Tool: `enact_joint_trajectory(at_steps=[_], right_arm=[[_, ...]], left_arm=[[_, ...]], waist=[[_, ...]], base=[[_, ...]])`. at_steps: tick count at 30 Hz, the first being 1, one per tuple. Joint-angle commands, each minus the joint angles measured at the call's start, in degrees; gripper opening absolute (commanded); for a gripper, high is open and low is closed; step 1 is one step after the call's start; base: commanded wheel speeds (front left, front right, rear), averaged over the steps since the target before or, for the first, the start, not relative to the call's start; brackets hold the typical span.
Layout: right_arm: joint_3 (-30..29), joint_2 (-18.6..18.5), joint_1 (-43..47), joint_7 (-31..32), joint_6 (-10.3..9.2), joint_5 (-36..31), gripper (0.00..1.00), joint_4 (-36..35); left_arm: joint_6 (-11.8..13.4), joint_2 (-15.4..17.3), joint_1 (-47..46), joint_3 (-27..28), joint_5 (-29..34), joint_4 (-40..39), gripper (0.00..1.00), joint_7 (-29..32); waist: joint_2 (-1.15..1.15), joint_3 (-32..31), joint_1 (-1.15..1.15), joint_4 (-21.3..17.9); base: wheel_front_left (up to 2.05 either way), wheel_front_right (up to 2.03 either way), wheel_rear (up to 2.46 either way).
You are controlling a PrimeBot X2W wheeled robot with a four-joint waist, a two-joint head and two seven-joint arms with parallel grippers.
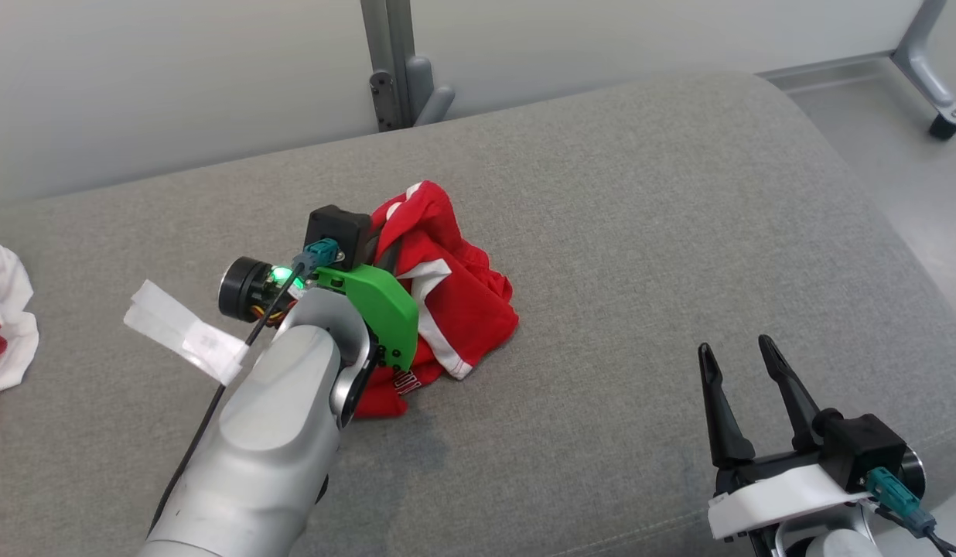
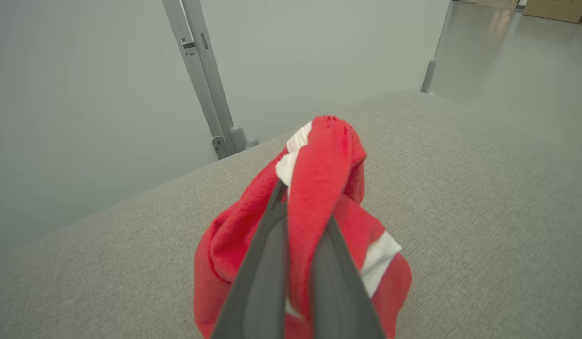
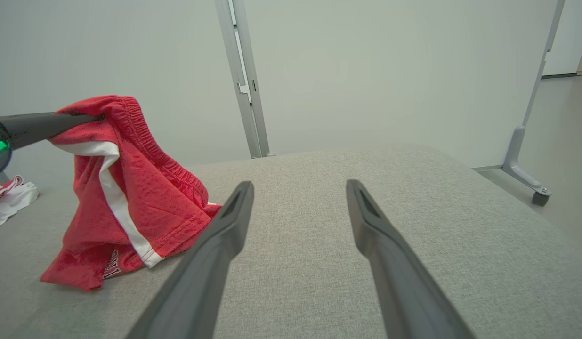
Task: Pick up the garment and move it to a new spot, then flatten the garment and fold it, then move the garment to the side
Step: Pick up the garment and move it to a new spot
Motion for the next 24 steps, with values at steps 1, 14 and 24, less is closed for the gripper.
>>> enact_joint_trajectory(at_steps=[1,14,24], right_arm=[[0.06,-0.14,-1.02,-0.21,-0.04,0.38,1.00,-0.11],[0.55,-0.14,-3.09,-0.21,-0.04,1.23,1.00,0.75],[-0.14,-0.14,-0.60,-0.21,-0.04,0.11,1.00,1.53]], left_arm=[[1.05,0.09,0.69,0.22,-0.71,1.71,0.00,-1.20],[3.58,0.02,-2.40,-0.35,-1.01,13.87,1.00,-9.38],[4.24,0.02,1.85,-3.13,-4.11,8.45,1.00,-11.33]], waist=[[0.00,3.90,0.00,-2.93],[0.00,7.12,0.00,-5.17],[0.00,0.97,0.00,-0.80]], base=[[0.00,0.00,0.00],[0.00,0.00,0.00],[0.00,0.00,0.00]])
